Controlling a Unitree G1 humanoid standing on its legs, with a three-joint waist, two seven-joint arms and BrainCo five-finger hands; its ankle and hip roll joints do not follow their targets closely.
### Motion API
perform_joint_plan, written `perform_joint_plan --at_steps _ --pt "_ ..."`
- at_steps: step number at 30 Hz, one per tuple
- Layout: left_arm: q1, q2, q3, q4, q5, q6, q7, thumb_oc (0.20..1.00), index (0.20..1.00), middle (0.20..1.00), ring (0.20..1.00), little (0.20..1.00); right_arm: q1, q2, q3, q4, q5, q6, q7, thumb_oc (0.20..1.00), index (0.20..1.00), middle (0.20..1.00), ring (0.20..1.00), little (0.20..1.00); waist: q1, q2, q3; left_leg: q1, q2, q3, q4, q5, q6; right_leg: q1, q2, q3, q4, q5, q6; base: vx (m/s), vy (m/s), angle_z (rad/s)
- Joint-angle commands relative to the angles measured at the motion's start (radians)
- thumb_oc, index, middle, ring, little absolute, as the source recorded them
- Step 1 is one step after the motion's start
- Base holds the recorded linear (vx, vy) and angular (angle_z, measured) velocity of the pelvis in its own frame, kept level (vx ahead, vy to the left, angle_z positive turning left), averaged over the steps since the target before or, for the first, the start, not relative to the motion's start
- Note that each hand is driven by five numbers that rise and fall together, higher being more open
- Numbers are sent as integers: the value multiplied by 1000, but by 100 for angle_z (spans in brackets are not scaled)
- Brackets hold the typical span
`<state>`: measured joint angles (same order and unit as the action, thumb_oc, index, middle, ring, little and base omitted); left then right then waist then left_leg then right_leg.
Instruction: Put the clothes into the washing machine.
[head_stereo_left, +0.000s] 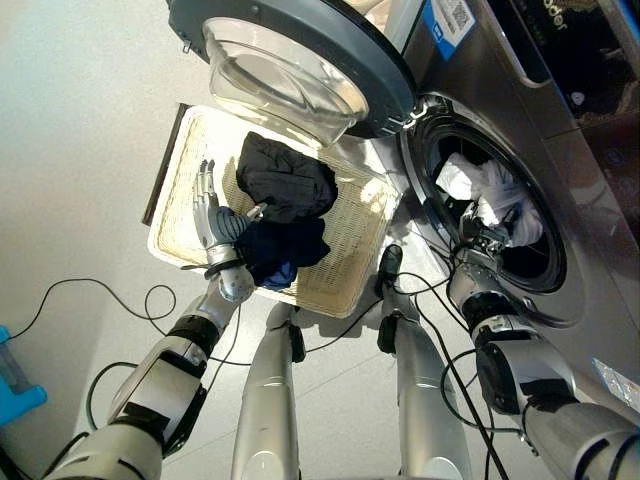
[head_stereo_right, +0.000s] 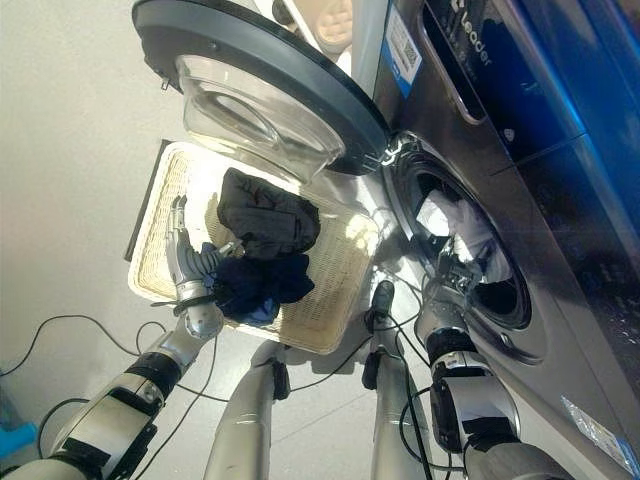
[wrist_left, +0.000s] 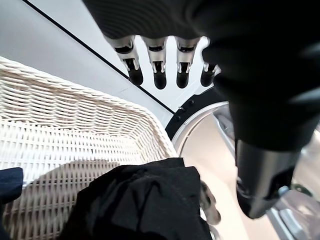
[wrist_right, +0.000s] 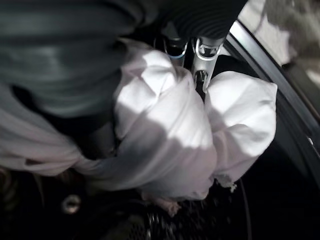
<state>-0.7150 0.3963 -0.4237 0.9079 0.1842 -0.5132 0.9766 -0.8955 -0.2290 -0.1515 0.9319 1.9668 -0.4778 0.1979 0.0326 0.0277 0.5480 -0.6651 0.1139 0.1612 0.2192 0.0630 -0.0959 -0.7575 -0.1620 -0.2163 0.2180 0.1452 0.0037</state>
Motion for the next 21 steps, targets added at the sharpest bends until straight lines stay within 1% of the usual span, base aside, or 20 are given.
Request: perform_joint_plan --at_steps 1,3,5,7,9,11,13,14,15,17,18,21 --pt "1 -3 -7 -67 43 -16 6 1000 1000 1000 1000 1000 -10 -62 -56 -127 5 -204 -17 200 200 200 200 200 -4 61 -28 -51 -95 3 -10 -19 -16 -8 -7 -52 99 -91 126 4 -31 3" --pt "4 5 -27 -83 67 -11 1 1000 1000 1000 1000 1000 -25 -73 -62 -158 5 -293 -43 200 200 200 200 200 1 63 -28 -50 -94 2 -9 -21 -14 -9 -12 -55 105 -91 127 2 -28 8" --pt "3 17 -44 -99 94 -3 -12 1000 1000 1000 1000 1000 -44 -93 -62 -167 5 -354 -58 200 200 200 200 200 5 66 -28 -50 -94 1 -8 -22 -13 -10 -15 -58 110 -90 127 -6 -20 9" --pt "1 29 -61 -103 116 0 -21 1000 1000 1000 1000 1000 -61 -118 -63 -162 5 -382 -75 200 200 200 200 200 6 68 -28 -48 -93 3 -8 -23 -12 -10 -18 -62 111 -90 127 -8 -2 4" --pt "-3 51 -94 -101 141 23 -48 1000 1000 1000 1000 1000 -82 -156 -65 -148 5 -401 -92 200 200 200 200 200 6 73 -28 -47 -93 3 -7 -23 -13 -9 -21 -65 111 -87 128 -3 8 2" --pt "-11 69 -124 -98 143 44 -71 1000 1000 1000 1000 1000 -89 -175 -54 -148 5 -421 -112 200 200 200 200 200 3 74 -28 -47 -91 7 -9 -22 -13 -10 -21 -66 109 -84 128 0 0 0" --pt "-16 83 -139 -90 132 51 -83 1000 1000 1000 1000 1000 -91 -191 -45 -149 5 -432 -133 200 200 200 200 200 -2 74 -28 -47 -88 11 -11 -20 -14 -12 -21 -64 107 -82 128 0 0 0" --pt "-17 85 -141 -89 128 52 -85 1000 1000 1000 1000 1000 -91 -192 -44 -149 5 -435 -138 325 325 325 325 325 -2 74 -28 -48 -88 12 -11 -20 -14 -12 -21 -63 107 -82 128 0 0 0" --pt "-19 89 -148 -80 113 51 -84 1000 1000 1000 1000 1000 -91 -201 -37 -144 5 -443 -166 1000 1000 1000 1000 1000 -6 73 -28 -48 -86 16 -11 -19 -14 -14 -21 -61 105 -80 128 0 0 0" --pt "-25 91 -149 -71 103 45 -83 1000 1000 1000 1000 1000 -95 -209 -34 -127 5 -434 -171 1000 1000 1000 1000 1000 -8 75 -28 -47 -84 19 -13 -17 -14 -15 -21 -59 105 -80 128 12 32 -1" --pt "-27 92 -150 -64 97 35 -82 1000 1000 1000 1000 1000 -94 -216 -36 -112 5 -406 -154 1000 1000 1000 1000 1000 -8 76 -28 -46 -84 21 -13 -17 -14 -16 -21 -58 106 -80 127 0 0 0" --pt "-32 93 -152 -59 94 21 -87 1000 1000 1000 1000 1000 -93 -225 -27 -88 5 -378 -148 1000 1000 1000 1000 1000 -9 77 -28 -46 -84 23 -15 -14 -15 -16 -20 -57 103 -78 127 0 0 0"
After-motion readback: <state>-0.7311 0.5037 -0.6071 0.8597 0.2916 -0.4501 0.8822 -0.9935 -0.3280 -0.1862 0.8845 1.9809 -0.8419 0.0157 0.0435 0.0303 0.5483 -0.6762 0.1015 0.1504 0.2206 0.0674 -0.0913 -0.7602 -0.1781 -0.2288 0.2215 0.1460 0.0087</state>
